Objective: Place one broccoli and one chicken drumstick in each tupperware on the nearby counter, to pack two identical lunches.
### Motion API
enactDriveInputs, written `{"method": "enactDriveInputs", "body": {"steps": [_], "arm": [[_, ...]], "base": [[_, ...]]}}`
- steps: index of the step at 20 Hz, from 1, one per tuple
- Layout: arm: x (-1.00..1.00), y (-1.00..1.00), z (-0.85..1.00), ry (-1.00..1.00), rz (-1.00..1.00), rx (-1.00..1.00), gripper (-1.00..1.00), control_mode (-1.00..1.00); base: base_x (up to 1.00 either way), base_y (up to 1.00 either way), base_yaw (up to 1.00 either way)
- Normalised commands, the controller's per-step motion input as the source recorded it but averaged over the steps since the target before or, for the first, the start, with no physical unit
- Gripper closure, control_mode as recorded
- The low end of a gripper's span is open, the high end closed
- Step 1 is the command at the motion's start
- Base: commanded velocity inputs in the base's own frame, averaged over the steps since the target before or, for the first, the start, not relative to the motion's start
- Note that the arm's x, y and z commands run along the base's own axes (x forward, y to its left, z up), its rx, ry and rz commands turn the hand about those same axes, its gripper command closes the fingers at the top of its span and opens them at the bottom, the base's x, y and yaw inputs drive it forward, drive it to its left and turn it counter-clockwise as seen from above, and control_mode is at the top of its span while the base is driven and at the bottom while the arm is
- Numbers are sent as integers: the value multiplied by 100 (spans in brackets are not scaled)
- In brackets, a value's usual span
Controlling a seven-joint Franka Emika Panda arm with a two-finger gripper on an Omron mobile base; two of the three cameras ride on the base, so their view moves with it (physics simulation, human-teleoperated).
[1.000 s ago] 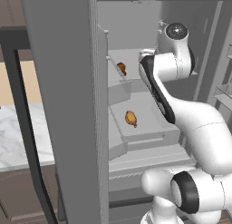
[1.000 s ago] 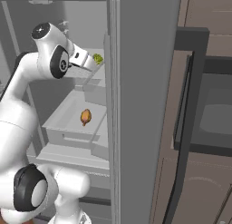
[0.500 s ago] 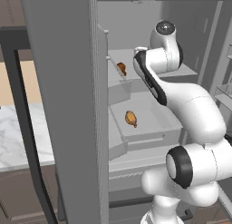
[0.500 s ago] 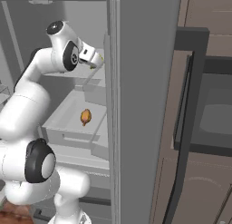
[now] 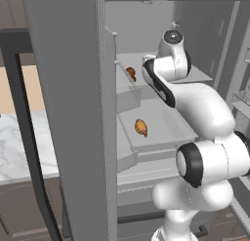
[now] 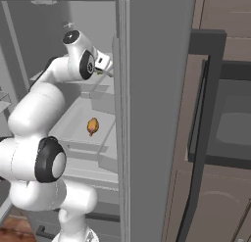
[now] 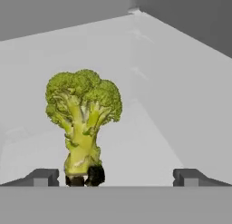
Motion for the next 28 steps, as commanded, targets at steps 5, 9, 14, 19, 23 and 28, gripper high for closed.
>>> {"method": "enactDriveInputs", "body": {"steps": [5, 9, 14, 19, 23, 28], "arm": [[55, 0, -24, 0, 0, 0, -100, -100], [54, 0, -24, 0, 0, 0, -100, -100], [35, 0, -39, 1, -1, 0, -100, -100], [17, 0, -60, 5, -1, 0, 100, -100], [0, 0, -51, -9, 0, 0, 100, -100], [-17, -14, -27, -16, -3, 1, 100, -100]], "base": [[0, 0, 0], [0, 0, 0], [0, 0, 0], [0, 0, 0], [0, 0, 0], [0, 0, 0]]}}
